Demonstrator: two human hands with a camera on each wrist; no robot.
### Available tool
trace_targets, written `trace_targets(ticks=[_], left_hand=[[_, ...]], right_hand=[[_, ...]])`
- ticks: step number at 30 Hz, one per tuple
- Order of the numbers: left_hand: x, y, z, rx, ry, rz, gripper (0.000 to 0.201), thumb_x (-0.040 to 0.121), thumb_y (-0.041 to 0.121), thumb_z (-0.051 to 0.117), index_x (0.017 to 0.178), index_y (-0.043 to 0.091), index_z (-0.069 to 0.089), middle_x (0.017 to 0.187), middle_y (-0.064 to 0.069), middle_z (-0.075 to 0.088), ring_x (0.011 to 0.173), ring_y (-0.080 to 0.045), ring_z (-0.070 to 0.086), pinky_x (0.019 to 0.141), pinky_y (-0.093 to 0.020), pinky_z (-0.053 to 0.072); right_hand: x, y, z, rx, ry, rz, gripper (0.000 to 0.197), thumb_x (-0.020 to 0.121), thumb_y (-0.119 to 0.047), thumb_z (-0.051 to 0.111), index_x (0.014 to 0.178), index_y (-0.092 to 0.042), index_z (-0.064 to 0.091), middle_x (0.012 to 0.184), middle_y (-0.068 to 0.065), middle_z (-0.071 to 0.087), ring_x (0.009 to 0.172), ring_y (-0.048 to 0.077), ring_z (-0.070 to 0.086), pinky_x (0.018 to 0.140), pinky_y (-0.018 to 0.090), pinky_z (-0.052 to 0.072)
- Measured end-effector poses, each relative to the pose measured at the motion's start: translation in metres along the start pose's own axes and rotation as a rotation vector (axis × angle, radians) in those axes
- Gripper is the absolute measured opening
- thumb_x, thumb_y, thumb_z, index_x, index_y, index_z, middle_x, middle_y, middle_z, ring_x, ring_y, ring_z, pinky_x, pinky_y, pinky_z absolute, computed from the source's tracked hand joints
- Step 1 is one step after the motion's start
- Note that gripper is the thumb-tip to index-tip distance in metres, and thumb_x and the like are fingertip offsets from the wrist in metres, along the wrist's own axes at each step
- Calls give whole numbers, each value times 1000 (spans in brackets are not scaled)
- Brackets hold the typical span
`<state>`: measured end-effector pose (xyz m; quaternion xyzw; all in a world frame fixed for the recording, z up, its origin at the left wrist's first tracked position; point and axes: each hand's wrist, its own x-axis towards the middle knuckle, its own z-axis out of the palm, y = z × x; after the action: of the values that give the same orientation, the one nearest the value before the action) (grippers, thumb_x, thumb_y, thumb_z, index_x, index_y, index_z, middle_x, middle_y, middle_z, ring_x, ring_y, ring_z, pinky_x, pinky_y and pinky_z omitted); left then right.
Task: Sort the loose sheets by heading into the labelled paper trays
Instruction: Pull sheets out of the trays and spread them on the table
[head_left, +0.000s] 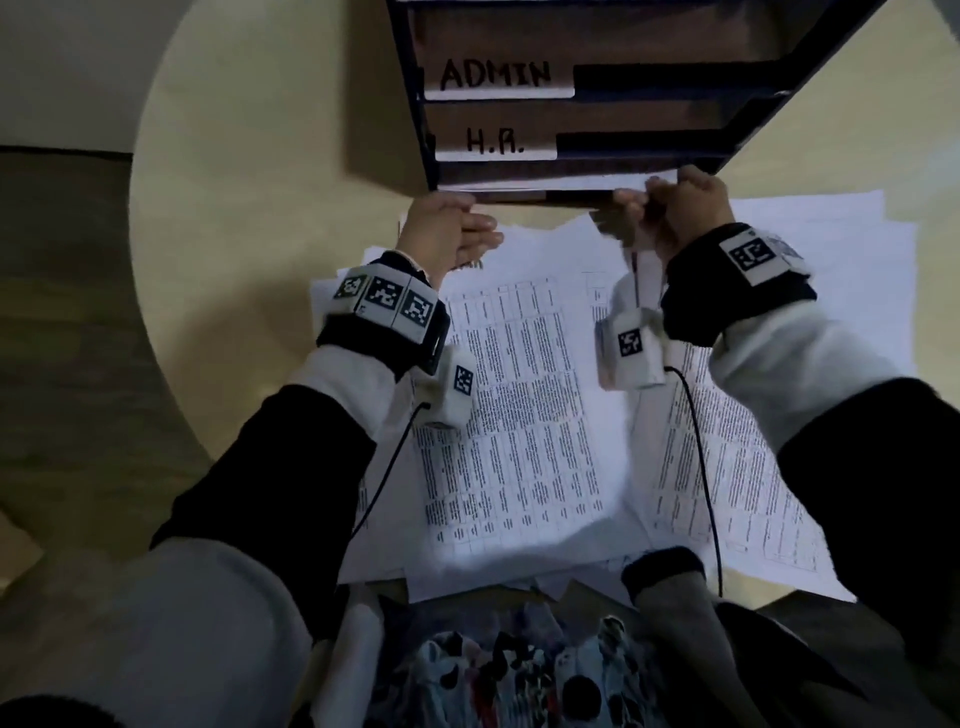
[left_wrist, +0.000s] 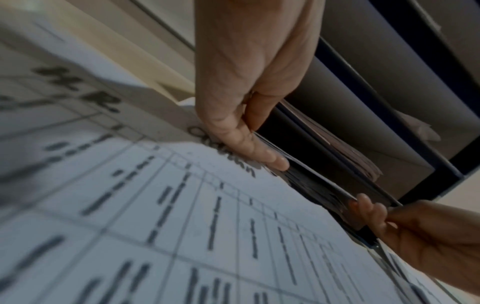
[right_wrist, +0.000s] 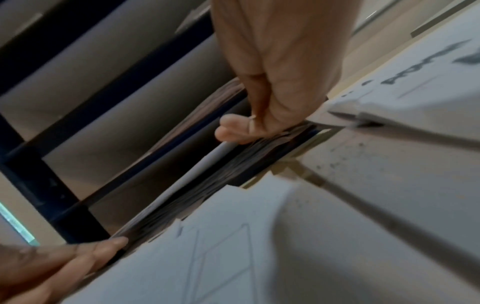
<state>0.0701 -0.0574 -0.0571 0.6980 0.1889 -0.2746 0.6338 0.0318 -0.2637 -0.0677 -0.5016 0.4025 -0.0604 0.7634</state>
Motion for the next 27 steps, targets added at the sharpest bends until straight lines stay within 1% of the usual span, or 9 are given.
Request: trace_targets(ticks=[5,7,10,14,16,20,23,26,27], left_hand=[[13,5,13,117,-54,34,17,98,2,31,108,4,45,79,-5,61,56,-9,62,54,-16,49],[21,8,20,191,-61,36,21,98,4,32,114,-2,43,79,-6,61,50,-6,62,47,-15,46],[30,12,26,271,-57,29,31,97,5,33,121,-12,42,77,-7,60,43,-3,60,39,-13,44],[32,16,27,304,-72,37,12,96,4,36,97,-4,45,72,-5,56,46,-7,59,37,-13,40],[31,16,25,318,-88,41,14,96,4,37,84,2,43,71,-6,53,48,-8,57,38,-13,36],[18,17,16,306,-147,77,9,95,1,37,95,5,45,73,-6,51,54,-12,52,44,-17,31],[4,12,-2,370,-159,158,16,94,3,43,90,15,53,80,-4,56,65,-12,56,58,-19,41],[-8,4,-21,461,-112,196,16,91,2,49,86,13,59,88,-6,59,81,-18,56,78,-29,45],[-12,2,-25,557,-87,220,15,90,3,49,89,12,61,94,-6,60,87,-18,55,83,-28,44]], right_hand=[[17,1,4,-88,157,-42,18,90,12,24,93,0,36,43,15,57,36,21,54,58,44,56],[18,2,5,-53,186,-60,19,90,14,23,93,1,37,52,20,52,36,21,54,54,43,57],[19,4,9,-95,187,-94,27,89,16,26,71,-3,37,63,13,44,47,21,50,64,41,56],[24,8,10,-200,142,-105,29,89,13,23,71,-7,33,67,8,39,52,21,47,44,23,44],[24,8,9,-227,118,-91,25,90,12,23,76,-6,32,67,9,41,50,18,53,43,22,43],[15,-2,1,-157,32,-75,31,89,15,26,70,-7,34,55,8,50,51,19,57,49,26,46],[-8,-6,-2,62,-49,-50,34,89,19,26,67,-5,36,67,9,41,56,22,49,45,23,49],[-30,4,-3,-90,-132,-64,25,90,14,38,81,-7,49,72,10,48,57,18,54,60,31,56],[-36,9,-5,-211,-145,-82,24,89,11,42,85,-10,51,73,8,53,59,16,56,63,28,52]])
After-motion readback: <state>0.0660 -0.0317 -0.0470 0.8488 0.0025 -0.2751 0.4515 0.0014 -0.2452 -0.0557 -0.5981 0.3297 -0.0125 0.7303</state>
